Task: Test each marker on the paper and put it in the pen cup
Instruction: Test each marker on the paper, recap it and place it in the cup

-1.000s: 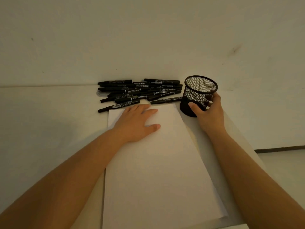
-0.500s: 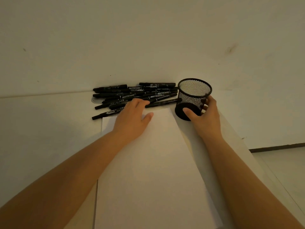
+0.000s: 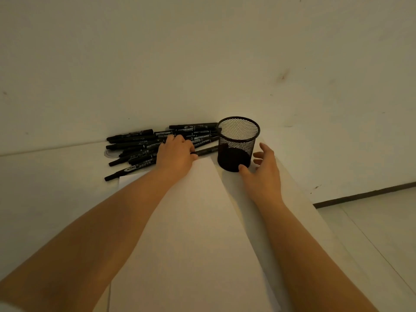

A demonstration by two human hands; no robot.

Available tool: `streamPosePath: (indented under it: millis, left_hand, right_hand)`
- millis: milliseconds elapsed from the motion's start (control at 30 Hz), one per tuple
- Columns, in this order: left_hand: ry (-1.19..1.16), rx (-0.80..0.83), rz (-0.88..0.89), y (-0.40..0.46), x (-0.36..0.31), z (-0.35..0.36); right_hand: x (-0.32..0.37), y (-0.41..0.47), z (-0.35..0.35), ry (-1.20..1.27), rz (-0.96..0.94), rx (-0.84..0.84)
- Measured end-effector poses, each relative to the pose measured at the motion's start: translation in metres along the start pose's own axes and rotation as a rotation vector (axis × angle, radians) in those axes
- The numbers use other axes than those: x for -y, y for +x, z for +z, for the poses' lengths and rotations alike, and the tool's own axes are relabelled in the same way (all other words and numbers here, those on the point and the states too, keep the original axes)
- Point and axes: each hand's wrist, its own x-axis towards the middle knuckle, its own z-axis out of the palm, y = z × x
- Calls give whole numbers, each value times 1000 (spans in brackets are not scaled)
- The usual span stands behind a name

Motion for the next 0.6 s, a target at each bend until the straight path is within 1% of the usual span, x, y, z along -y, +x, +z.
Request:
streamPosePath:
  millis: [100,167,233,267,300,333,367,467,500,533,600]
  left_hand:
    - [-27,-13,-33,-4,1,-4]
    - [-71,-28,-85,-9,7,-11]
    - [-179,-45,-157,-18,13,-23]
    - [-262,-51,-190,-24,15,-30]
    - [-359,-52,-210,-32,17,-36]
    - [-457,-47,-211,-42,18,-42]
    - [-544,-41,-191,-55,17,-47]
    - [-746,-4,-86,-97,9,-59]
    - [-785,21,-56,-109,6,-62]
    - [-799,45,-33,-119,5,-65]
    - [-797,60,-3,-135,7,-71]
  right_hand:
    - [2,-4,-3,49,8,-22]
    - [3,-9,-6,71,16,-110]
    - [9,-18,-10,70,-58,-213]
    - [14,-22,-11,83,-116,-228]
    - [21,-27,-11,109,-161,-204]
    - [28,-32,-9,150,-171,-145]
    - [36,-37,-6,210,-136,-57]
    - [65,-53,6,417,123,325]
    - [73,-58,10,444,168,435]
    - [80,-63,16,459,180,500]
    - [93,-72,25,477,196,501]
